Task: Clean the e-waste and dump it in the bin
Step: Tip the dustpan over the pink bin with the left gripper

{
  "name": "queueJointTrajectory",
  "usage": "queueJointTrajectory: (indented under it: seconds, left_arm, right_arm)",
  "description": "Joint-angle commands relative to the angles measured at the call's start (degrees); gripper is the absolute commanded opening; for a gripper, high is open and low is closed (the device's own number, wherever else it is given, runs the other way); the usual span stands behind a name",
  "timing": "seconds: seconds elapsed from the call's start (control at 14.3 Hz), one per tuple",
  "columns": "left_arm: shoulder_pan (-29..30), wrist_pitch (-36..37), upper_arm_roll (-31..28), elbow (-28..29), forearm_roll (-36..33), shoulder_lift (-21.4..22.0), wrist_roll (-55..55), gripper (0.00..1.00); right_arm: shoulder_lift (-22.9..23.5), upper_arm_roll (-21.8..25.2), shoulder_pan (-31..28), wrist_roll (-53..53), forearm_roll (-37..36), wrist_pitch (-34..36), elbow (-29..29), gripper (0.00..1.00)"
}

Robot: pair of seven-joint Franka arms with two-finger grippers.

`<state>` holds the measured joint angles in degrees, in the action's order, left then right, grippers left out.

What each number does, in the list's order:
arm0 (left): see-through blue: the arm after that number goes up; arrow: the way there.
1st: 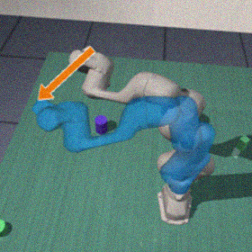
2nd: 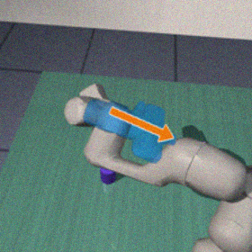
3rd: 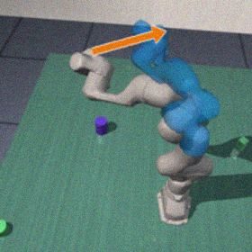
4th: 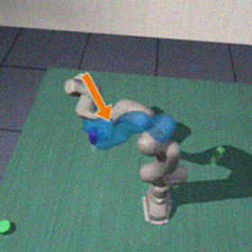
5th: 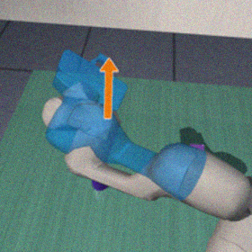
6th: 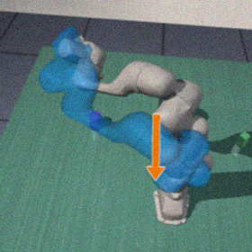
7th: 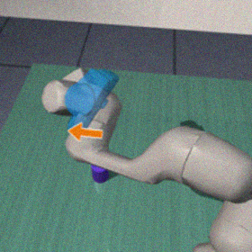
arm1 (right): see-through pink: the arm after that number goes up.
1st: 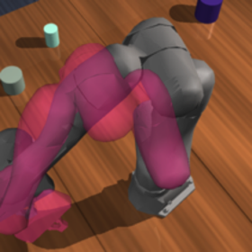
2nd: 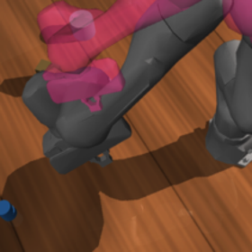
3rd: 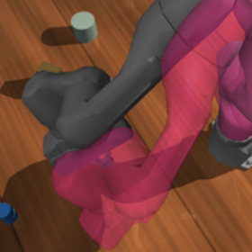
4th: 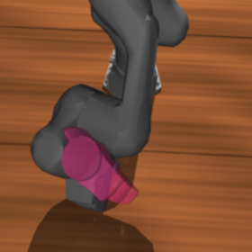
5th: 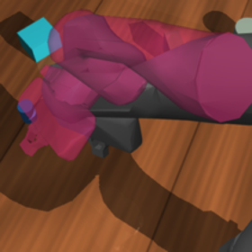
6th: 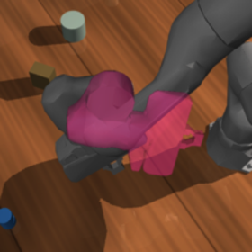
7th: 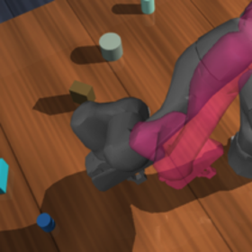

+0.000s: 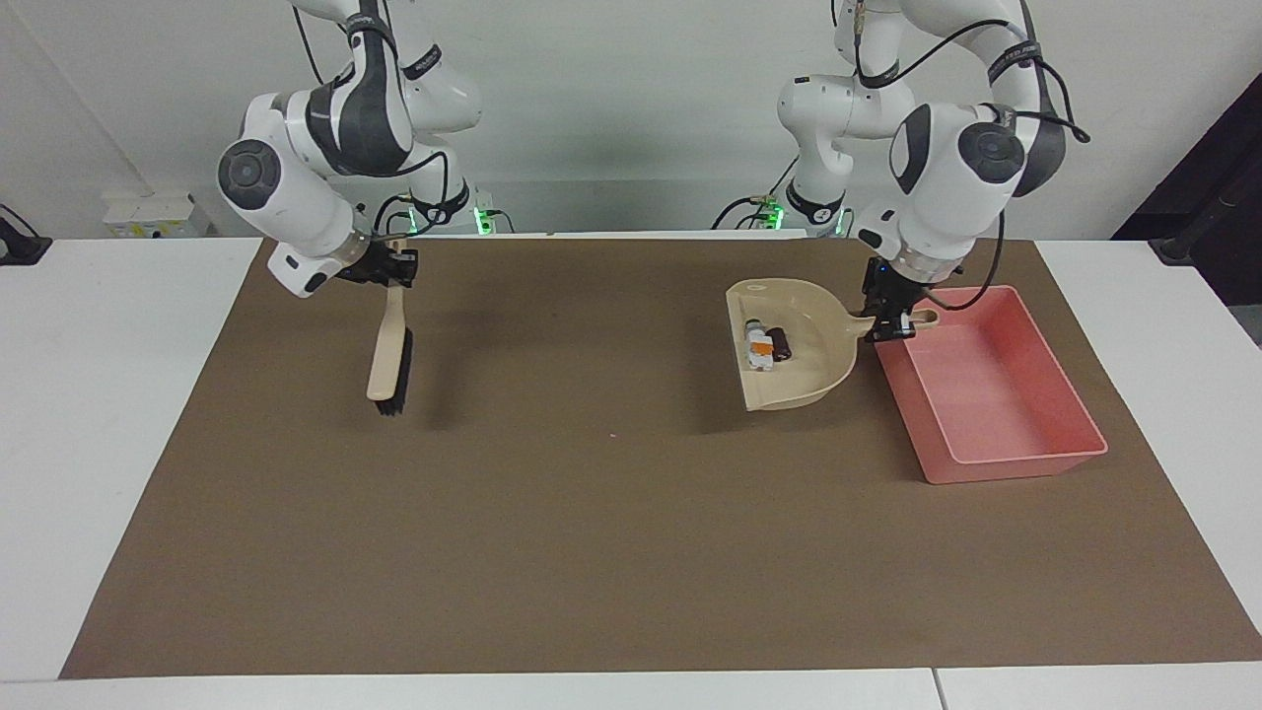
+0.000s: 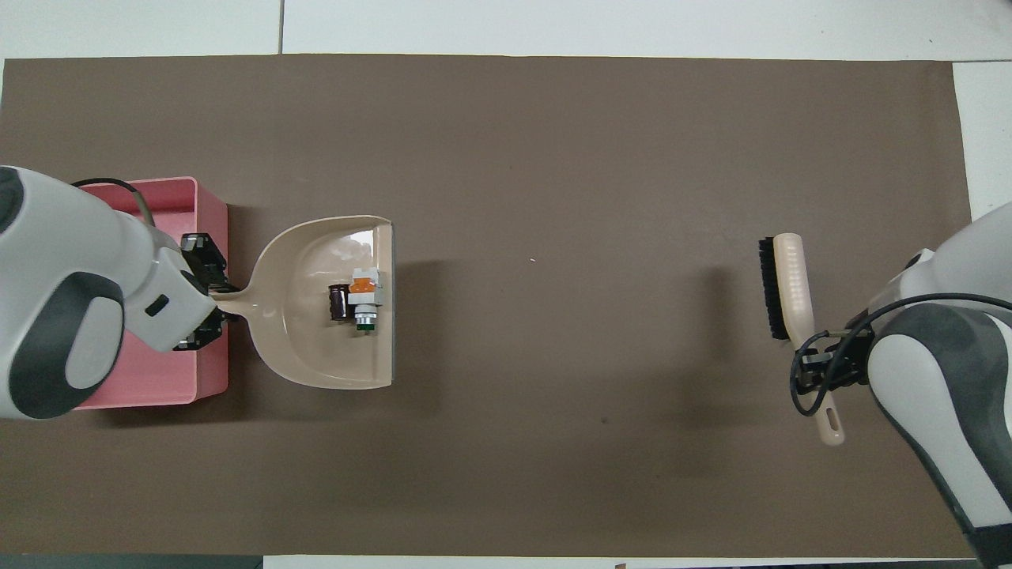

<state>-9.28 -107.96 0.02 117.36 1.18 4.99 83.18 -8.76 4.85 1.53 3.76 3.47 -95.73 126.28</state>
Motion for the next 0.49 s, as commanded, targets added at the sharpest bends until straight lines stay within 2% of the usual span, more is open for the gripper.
queueJointTrajectory:
  seconds: [0.0,0.28,0.42]
  left_arm:
    - [4.95,3.63,0.07,-4.14,1.37,0.72,5.57,0.00]
    - [15.84,5.13,-0.28,-8.89,1.28,-0.06,12.34,0.00]
    - [19.19,5.31,-0.28,-10.47,0.85,-0.68,13.67,0.00]
  right_arm:
    - [-1.70,-0.98,-2.58,1.77,-3.20,-6.72,5.28,0.00]
    - [0.75,-0.98,-5.40,4.75,-4.26,-10.08,6.52,0.00]
    - [2.51,-0.98,-5.67,7.82,-6.09,-12.10,6.61,0.00]
